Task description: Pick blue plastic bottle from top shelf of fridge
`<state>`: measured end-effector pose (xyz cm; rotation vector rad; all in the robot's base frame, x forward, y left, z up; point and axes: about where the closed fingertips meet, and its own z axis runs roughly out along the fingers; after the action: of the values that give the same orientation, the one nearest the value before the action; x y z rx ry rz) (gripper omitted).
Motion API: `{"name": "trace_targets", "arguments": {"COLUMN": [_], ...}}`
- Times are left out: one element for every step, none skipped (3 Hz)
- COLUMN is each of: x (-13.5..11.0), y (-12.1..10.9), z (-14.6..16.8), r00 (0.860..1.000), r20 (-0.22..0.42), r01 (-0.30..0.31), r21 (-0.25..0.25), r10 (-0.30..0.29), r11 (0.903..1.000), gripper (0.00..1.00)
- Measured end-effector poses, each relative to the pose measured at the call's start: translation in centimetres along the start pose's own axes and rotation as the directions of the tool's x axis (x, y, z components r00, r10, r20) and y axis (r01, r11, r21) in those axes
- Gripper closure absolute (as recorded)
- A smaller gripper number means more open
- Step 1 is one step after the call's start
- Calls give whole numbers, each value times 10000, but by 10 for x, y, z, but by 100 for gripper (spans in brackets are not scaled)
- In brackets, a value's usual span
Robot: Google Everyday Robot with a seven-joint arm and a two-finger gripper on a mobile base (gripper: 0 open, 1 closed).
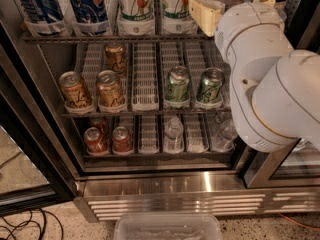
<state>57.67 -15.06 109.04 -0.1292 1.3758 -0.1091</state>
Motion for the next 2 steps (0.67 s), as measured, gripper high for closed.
{"name": "trace_targets", "arguments": {"x": [-5, -9], "y": [-4, -6], "z": [-9, -13], "r00": [10000, 9998], "r20": [55, 129], "r01": [-75, -166], "r21": [313, 426], "r10": [74, 161], "r11": [9995, 9990], "gripper": [17, 23]}}
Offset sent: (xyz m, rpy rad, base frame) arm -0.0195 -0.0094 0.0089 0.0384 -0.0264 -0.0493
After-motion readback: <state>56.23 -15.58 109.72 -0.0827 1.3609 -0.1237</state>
